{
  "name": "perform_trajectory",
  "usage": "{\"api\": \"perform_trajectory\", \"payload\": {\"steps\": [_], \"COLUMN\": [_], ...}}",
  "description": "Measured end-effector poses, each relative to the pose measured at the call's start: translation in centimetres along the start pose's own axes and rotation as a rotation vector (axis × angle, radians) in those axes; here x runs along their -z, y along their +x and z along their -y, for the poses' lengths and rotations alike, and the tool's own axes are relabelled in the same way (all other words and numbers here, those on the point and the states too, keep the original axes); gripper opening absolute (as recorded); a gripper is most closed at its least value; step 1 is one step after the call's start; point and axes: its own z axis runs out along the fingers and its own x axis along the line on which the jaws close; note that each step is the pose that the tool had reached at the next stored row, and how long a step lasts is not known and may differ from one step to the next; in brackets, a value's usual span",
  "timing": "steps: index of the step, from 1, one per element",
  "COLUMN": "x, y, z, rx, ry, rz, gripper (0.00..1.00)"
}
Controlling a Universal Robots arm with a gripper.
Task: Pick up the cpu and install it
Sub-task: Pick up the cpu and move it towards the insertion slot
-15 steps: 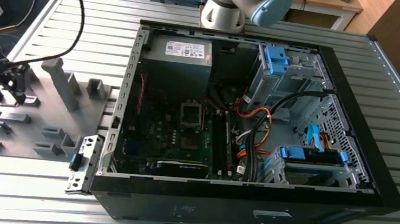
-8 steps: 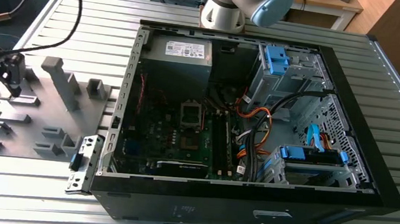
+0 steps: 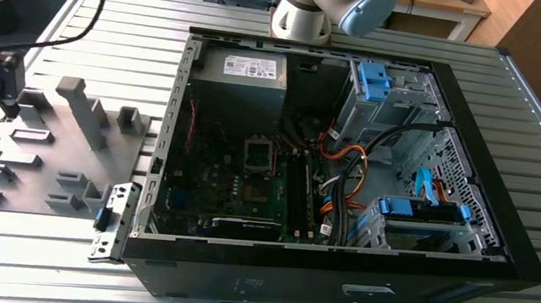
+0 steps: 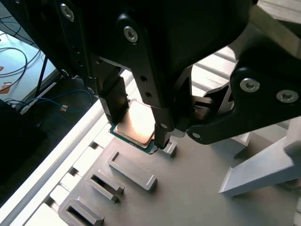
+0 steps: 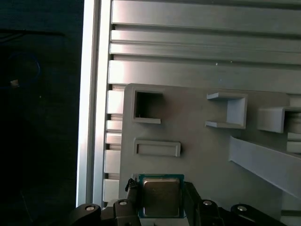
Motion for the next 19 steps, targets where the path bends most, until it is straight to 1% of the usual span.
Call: {"api": "perform_trajectory", "payload": {"steps": [10, 14, 17, 19], "x": [4.14, 5.91, 7.13, 7.83], "y": [-0.22, -0.29, -0.34, -0.35], "z": [0.08, 0.12, 0.14, 0.16], "rx": [0.0, 0.0, 0.0, 0.0], "ry": [0.0001, 0.0, 0.0, 0.0001], "rz": [-0.0002, -0.0001, 0.0, -0.0002], "gripper": [0.47, 0.47, 0.47, 0.47]}}
